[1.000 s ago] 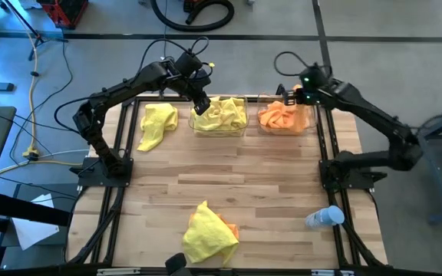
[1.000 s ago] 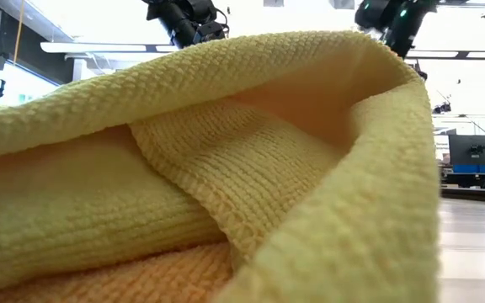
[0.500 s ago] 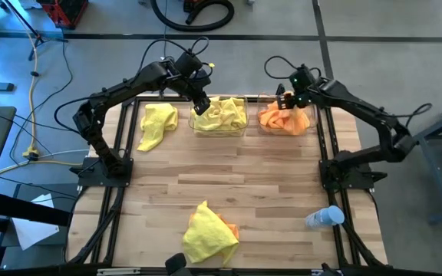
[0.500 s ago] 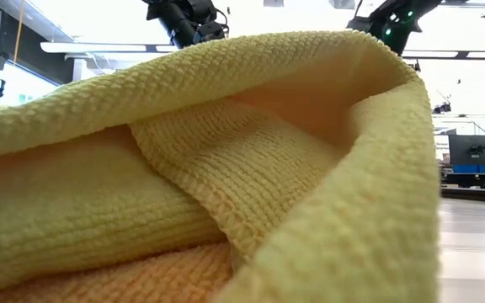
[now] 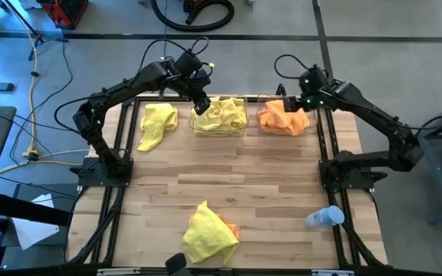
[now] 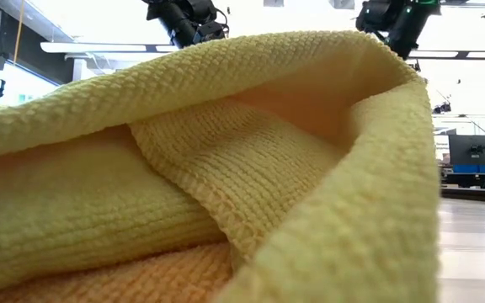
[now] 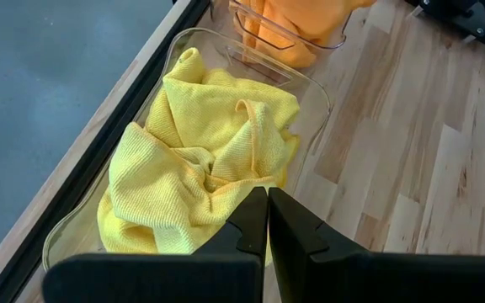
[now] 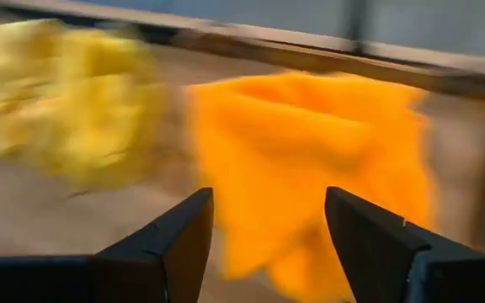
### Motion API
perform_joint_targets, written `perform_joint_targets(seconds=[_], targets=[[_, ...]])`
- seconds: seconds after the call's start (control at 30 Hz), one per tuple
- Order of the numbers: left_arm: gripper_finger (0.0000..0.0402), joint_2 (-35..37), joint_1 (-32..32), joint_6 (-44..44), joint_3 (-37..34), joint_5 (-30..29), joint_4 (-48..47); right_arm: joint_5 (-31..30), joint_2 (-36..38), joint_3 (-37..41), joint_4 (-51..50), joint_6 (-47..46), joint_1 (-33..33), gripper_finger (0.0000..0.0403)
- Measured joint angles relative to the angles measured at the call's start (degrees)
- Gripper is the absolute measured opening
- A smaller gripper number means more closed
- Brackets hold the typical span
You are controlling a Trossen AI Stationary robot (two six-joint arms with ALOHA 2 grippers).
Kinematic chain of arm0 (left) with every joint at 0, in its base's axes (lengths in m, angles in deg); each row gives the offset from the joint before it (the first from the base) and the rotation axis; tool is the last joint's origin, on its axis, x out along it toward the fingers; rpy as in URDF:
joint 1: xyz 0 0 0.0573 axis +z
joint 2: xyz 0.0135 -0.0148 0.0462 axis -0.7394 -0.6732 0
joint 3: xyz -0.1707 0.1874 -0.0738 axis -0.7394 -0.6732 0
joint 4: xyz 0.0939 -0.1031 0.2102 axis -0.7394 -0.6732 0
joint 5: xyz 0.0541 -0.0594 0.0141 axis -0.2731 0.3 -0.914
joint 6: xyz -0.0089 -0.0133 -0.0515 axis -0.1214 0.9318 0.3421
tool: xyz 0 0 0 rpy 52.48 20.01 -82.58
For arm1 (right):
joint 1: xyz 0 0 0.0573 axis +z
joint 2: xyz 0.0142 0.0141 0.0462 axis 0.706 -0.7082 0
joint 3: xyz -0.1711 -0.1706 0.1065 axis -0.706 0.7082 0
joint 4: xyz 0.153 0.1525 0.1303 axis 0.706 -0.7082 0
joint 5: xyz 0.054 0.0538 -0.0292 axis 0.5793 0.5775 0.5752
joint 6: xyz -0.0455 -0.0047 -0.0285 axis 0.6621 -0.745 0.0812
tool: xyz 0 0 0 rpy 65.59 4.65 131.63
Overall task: Sort microfiber towel by color & place in baskets
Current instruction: Put the orange microfiber cloth into the right transparent bin
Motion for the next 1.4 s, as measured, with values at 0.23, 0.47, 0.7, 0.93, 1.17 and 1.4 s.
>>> perform_joint_targets(seconds=[0.23,0.47,0.7,0.93,1.17,1.4], targets=[[0.0001,0.0,0.0,0.0,0.0,0.0,0.0,3.2,-1.6,0.0,-3.9,-1.7,0.6,0.0204],[0.0001,0.0,0.0,0.1,0.0,0.1,0.0,4.0,-5.5,0.0,-6.6,-5.4,1.8,0.0161],[0.0001,0.1,0.1,-0.1,0.0,0.5,0.0,0.6,-15.7,0.0,-4.9,-0.9,1.8,0.0126],[0.0001,4.1,0.8,0.0,0.0,0.3,0.0,-4.8,-28.1,0.1,0.6,1.2,1.6,0.0122],[0.0001,7.3,0.8,1.2,0.0,-0.5,-0.1,-6.2,-34.3,0.0,6.1,1.3,1.6,0.0122],[0.0001,7.9,0.8,1.5,0.0,-0.5,-2.1,-5.8,-31.5,0.1,4.7,0.9,1.6,0.0122]])
